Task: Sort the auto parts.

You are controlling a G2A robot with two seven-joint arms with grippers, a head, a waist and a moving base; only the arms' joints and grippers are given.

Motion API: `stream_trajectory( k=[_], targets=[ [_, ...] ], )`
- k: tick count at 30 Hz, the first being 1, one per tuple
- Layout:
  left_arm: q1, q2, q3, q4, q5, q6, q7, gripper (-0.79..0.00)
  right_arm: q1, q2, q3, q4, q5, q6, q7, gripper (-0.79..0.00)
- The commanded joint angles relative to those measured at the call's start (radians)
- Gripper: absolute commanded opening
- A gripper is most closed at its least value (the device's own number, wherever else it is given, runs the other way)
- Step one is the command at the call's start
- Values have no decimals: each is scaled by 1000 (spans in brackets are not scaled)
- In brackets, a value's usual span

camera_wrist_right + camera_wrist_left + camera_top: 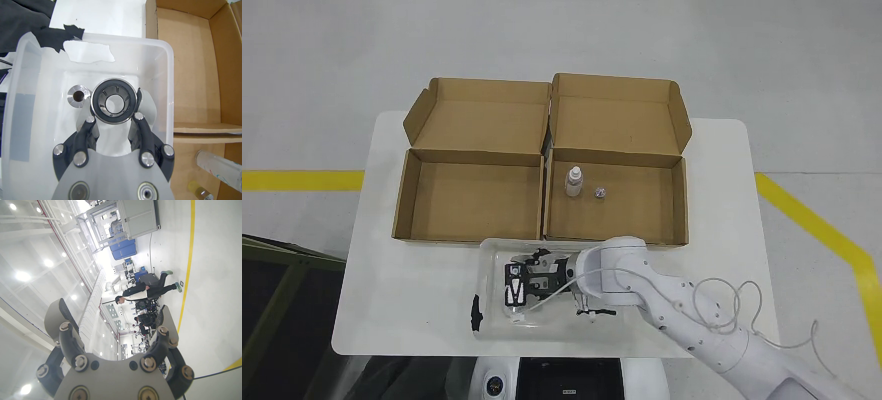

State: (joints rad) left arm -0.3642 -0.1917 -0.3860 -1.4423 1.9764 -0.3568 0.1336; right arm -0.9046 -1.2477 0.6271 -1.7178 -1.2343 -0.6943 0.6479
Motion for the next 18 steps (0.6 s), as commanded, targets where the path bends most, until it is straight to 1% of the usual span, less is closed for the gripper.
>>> stream_trajectory(
  k=[1, 18],
  targets=[
    [0, 0, 0, 0, 0, 0, 0, 0, -3, 1, 7, -5, 8, -9, -8, -785],
    [0, 0, 0, 0, 0, 0, 0, 0, -18, 16, 84, -84, 65, -60, -49, -785]
  ],
)
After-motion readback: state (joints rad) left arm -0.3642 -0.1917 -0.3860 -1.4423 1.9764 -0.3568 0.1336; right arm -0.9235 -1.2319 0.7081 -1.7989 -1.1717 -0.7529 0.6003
